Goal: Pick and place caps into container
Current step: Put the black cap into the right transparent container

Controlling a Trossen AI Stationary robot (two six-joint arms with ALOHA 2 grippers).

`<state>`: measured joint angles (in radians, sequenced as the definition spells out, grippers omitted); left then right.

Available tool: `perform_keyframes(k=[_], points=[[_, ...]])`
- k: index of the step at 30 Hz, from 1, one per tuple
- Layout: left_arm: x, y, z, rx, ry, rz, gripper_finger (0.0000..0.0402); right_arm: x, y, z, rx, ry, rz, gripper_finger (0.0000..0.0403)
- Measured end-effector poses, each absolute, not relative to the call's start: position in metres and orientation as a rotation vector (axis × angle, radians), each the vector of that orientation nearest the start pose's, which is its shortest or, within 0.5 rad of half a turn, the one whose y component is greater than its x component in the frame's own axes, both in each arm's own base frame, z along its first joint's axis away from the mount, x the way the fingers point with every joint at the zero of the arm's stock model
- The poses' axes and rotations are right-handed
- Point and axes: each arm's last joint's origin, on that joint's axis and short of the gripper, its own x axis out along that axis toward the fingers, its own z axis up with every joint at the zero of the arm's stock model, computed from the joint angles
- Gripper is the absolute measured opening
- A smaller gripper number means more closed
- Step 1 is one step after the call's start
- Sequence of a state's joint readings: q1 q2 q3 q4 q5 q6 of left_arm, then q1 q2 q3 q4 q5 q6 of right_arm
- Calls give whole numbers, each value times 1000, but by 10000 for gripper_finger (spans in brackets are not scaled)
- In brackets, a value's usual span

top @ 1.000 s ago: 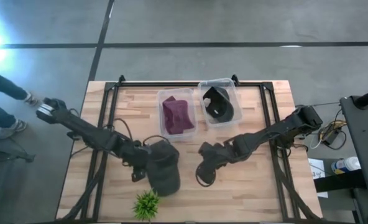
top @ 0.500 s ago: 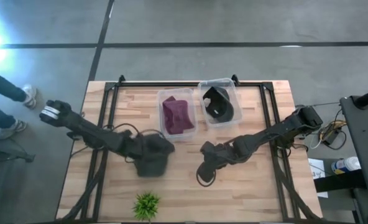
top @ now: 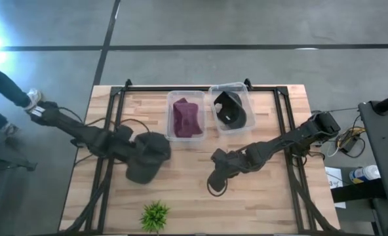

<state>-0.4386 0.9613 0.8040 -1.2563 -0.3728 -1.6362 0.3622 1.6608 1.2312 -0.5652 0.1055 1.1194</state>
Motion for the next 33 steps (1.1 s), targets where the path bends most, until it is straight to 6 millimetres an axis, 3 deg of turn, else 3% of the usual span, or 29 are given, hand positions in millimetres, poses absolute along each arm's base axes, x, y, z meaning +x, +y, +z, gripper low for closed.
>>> perform_keyframes(k=[4, 7, 11, 13, 18, 23, 29, 33], points=[[123, -72, 247, -1036, 913, 864, 125, 323, 119, 238, 804, 971, -333, 208], [116, -94, 243, -1068, 946, 826, 125, 323, 119, 238, 802, 965, -342, 208], [112, -135, 248, -825, 1032, 413, 125, 323, 118, 238, 772, 958, -344, 208], [109, -151, 249, -674, 1075, 305, 125, 323, 116, 238, 758, 958, -340, 208], [108, -174, 237, -406, 1251, 328, 125, 325, 110, 237, 743, 959, -347, 208], [119, -199, 214, -123, 1308, 324, 125, 326, 106, 237, 749, 958, -355, 208], [125, -205, 186, 237, 1333, 515, 125, 326, 105, 236, 758, 961, -355, 208], [125, -208, 175, 236, 1310, 598, 126, 326, 105, 236, 773, 967, -353, 208]])
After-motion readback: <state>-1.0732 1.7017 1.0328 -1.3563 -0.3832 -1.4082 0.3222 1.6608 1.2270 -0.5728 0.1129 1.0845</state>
